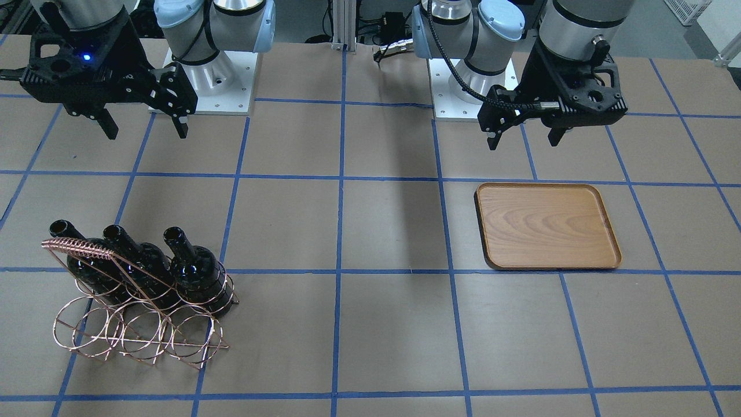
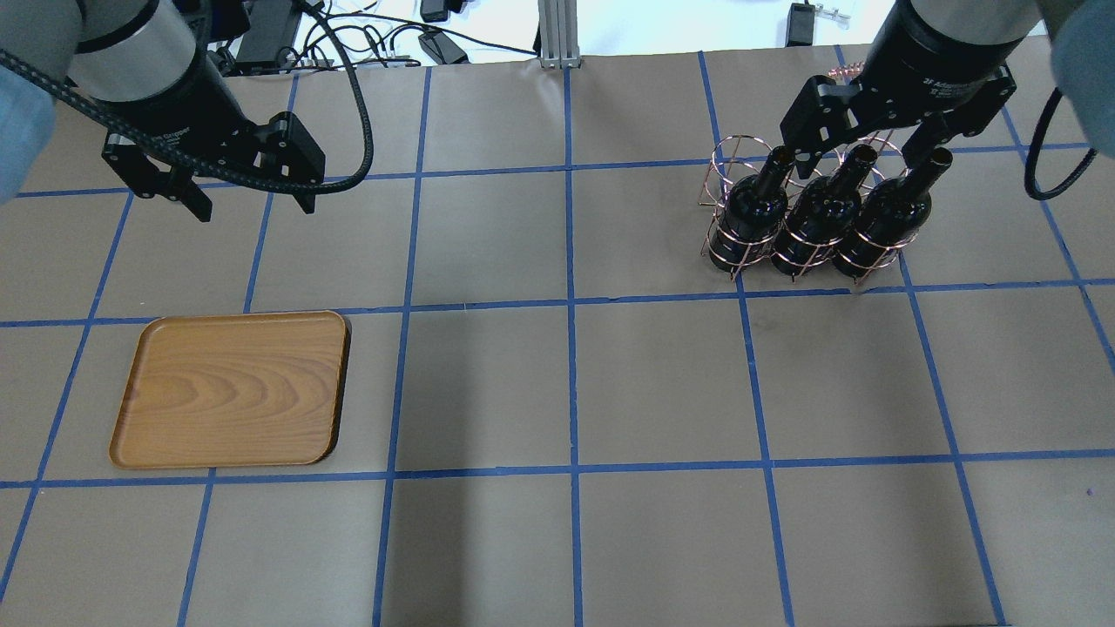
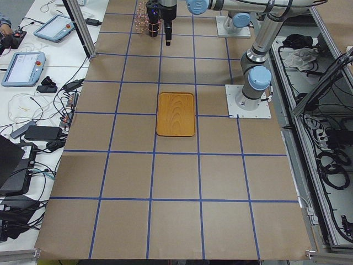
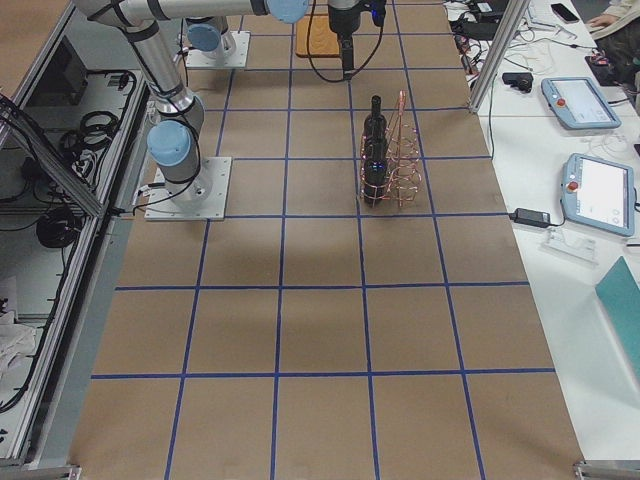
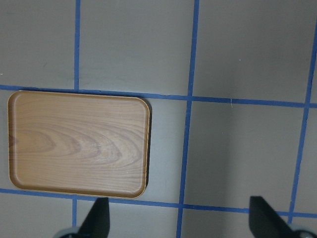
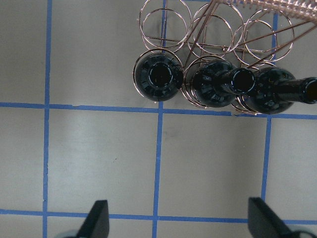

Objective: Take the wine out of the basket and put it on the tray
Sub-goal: 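Lower the right gripper over the bottle nearest the tray in the rack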

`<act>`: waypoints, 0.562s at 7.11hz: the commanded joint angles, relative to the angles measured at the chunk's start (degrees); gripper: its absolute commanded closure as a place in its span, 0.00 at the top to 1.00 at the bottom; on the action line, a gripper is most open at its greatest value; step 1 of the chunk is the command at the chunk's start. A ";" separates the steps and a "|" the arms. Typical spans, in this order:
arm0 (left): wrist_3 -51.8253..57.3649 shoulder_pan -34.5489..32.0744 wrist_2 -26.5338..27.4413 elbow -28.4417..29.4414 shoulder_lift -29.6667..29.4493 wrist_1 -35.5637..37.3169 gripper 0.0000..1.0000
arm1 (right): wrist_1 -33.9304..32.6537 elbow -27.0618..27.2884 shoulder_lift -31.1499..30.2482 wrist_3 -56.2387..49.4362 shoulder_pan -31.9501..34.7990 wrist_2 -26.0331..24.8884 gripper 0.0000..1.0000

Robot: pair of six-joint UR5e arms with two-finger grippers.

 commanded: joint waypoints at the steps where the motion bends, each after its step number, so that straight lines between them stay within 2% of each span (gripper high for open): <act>1: -0.09 -0.09 0.17 0.00 0.09 0.00 1.00 | -0.52 0.16 -0.12 0.00 0.00 0.33 1.00; 4: -0.09 -0.09 -0.52 0.00 0.00 0.09 1.00 | -0.69 0.34 0.67 -0.09 -0.17 -0.10 1.00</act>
